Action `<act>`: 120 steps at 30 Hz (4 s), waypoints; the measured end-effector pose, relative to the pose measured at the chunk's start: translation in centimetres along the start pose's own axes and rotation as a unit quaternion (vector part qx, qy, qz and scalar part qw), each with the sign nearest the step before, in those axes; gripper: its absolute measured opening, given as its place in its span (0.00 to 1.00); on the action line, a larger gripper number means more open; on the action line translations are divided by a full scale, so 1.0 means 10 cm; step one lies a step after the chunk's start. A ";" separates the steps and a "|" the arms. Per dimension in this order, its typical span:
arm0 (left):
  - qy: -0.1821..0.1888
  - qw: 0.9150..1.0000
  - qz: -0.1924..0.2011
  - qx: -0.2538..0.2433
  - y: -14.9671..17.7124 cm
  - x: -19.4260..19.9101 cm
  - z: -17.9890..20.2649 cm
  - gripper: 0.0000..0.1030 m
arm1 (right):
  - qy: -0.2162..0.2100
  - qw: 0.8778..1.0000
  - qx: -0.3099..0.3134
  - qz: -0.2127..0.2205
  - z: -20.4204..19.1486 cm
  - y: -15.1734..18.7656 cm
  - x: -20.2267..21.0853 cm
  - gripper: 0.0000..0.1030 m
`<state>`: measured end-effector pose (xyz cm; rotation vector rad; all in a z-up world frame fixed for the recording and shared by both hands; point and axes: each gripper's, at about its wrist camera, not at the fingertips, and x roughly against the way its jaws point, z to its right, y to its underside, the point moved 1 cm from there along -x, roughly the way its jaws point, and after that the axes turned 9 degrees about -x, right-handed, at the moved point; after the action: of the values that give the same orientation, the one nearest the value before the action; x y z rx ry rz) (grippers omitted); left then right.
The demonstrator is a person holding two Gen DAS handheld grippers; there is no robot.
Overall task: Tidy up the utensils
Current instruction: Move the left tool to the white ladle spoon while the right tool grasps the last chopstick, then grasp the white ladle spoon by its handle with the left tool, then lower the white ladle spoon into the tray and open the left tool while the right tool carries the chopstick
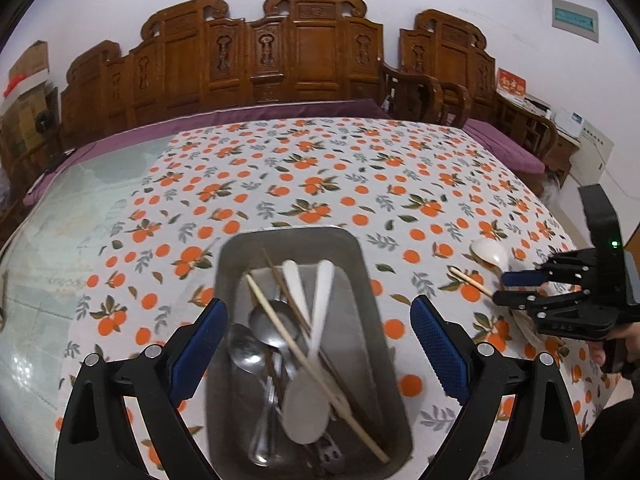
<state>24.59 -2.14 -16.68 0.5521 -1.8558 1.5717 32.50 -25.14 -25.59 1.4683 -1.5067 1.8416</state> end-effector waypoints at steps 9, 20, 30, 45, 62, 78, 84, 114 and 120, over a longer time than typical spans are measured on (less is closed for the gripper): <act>0.006 1.000 -0.005 -0.025 0.04 -0.02 0.22 0.86 | 0.014 1.000 0.013 -0.025 0.00 0.06 -0.08 0.12; -0.001 0.999 -0.009 -0.030 0.05 0.04 0.34 0.86 | 0.008 0.998 -0.018 0.064 0.18 -0.18 0.43 0.06; 0.024 0.999 -0.014 -0.033 -0.16 -0.11 0.85 0.86 | 0.042 0.991 -0.102 0.076 0.94 -0.06 0.51 0.06; 0.084 0.993 -0.055 -0.063 -0.44 -0.94 1.69 0.86 | 0.033 0.984 -0.160 0.066 1.30 0.03 0.36 0.06; 0.098 0.990 -0.074 -0.075 -0.48 -1.37 1.95 0.41 | 0.026 0.982 -0.178 0.061 1.36 0.05 0.30 0.06; 0.163 0.984 -0.051 -0.043 -0.55 -1.20 1.82 0.03 | 0.034 0.983 -0.175 0.050 1.31 0.04 0.21 0.06; 0.171 0.983 -0.042 -0.054 -0.57 -1.09 1.85 0.03 | 0.042 0.982 -0.176 0.046 1.31 0.05 0.18 0.06; 0.103 0.993 0.028 -0.049 -0.64 0.04 0.62 0.03 | 0.022 0.986 -0.107 0.123 0.23 -0.42 0.58 0.06; 0.070 0.996 0.014 -0.045 -0.51 0.09 0.18 0.03 | 0.012 0.988 -0.085 0.132 -0.09 -0.46 0.62 0.06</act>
<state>27.06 -4.80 -12.59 0.3665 -1.8249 1.4967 33.10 -24.61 -17.82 1.2121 -1.8709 1.8090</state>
